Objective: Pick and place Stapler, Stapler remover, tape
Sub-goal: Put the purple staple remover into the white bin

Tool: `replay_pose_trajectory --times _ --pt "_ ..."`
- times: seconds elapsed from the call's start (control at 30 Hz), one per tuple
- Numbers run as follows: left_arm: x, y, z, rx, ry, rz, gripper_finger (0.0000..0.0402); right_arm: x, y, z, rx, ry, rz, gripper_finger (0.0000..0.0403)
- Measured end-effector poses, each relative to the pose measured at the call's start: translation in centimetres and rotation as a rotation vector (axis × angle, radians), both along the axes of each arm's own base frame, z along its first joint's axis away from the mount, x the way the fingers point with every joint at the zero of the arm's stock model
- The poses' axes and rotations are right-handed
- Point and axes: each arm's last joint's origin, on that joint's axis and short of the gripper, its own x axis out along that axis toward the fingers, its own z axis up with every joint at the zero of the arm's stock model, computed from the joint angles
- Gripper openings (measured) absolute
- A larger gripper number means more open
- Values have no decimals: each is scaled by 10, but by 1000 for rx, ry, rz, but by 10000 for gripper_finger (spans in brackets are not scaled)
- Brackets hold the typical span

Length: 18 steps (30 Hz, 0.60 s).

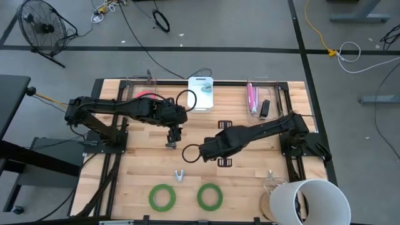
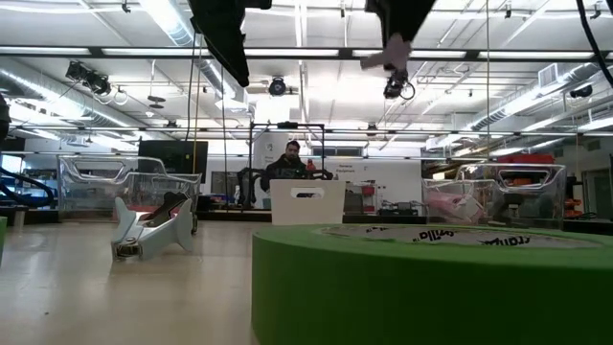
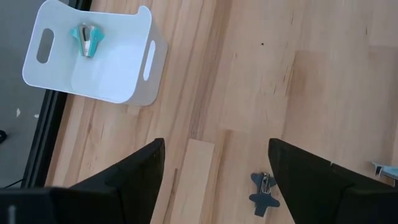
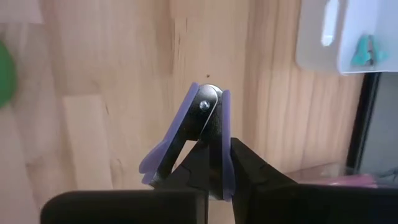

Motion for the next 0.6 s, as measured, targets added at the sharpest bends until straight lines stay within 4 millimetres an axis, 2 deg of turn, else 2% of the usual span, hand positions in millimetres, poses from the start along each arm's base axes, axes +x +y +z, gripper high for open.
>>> replay_pose_trajectory --times 0.2,0.33,0.43,0.6 --pt "0 0 0 0 1 0 291 -3 -9 35 56 -107 29 26" --pt "0 0 0 0 5 0 291 -10 -20 50 33 -161 1 26" --pt "0 0 0 0 6 0 291 -14 -33 59 -48 -203 -41 27" --pt "0 0 0 3 6 -6 291 -11 -59 73 -49 -311 -77 27"
